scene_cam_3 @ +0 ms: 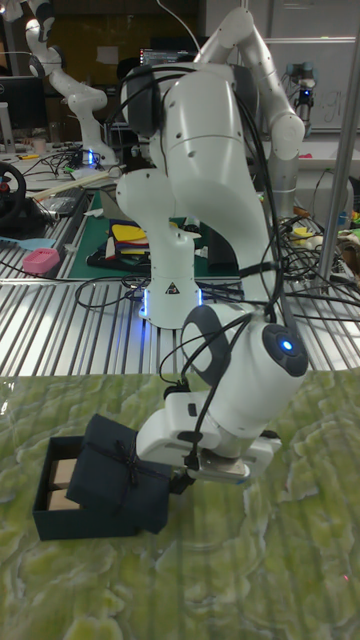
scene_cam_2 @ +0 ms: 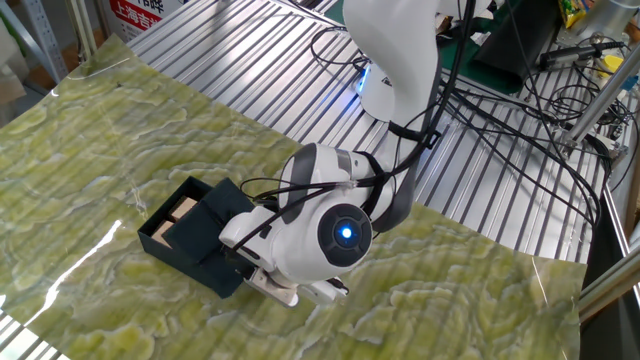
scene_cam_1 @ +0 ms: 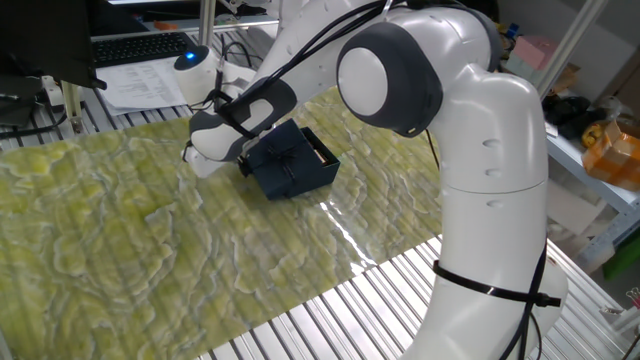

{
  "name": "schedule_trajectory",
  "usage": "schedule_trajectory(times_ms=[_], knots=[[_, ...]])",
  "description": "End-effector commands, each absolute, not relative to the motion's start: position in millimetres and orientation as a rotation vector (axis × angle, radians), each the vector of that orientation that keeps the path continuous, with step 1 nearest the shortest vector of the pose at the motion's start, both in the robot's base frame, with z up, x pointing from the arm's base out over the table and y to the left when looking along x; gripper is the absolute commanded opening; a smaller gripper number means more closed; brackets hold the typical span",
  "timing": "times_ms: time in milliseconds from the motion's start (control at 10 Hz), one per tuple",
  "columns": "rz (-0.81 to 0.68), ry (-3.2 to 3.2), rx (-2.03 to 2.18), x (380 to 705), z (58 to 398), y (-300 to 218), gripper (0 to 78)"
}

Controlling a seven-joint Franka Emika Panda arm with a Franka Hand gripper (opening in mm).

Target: Slide the outer casing onto the gift box

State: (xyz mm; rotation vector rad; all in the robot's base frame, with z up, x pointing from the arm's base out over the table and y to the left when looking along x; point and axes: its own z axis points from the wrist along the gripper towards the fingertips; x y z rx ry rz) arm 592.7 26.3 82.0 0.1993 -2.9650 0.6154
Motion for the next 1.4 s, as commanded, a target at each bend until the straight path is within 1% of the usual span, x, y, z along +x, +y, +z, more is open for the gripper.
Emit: schedule_trajectory(times_ms=[100,800,1400], knots=[[0.615,-2.961,0.240,597.3,86.2,7.7,0.0],[0.619,-2.941,0.275,597.9,99.2,-2.7,0.0],[0.628,-2.932,0.304,599.3,103.2,-14.9,0.0]])
